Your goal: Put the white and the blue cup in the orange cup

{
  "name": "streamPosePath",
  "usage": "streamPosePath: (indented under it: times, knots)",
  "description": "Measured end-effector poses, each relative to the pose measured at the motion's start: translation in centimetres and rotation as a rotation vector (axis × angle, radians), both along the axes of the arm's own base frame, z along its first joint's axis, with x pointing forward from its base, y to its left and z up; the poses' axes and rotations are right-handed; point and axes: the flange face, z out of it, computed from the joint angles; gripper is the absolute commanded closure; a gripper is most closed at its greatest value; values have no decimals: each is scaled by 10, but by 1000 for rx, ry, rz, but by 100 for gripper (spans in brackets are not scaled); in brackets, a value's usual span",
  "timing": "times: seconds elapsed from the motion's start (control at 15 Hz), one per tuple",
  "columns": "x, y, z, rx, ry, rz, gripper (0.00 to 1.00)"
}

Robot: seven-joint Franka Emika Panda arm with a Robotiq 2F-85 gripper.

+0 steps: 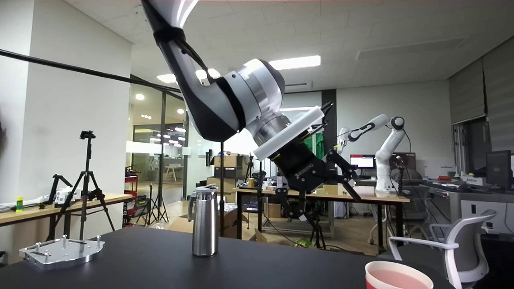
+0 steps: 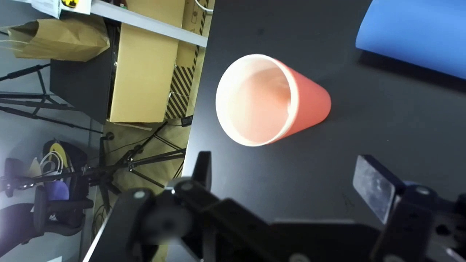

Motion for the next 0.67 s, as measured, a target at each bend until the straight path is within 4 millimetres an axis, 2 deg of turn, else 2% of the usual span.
streamPosePath:
  times: [0.4, 0.67]
  knots:
    - [-33, 2, 27, 47, 58, -162, 0]
    - [-52, -18, 48, 150, 21, -315, 0]
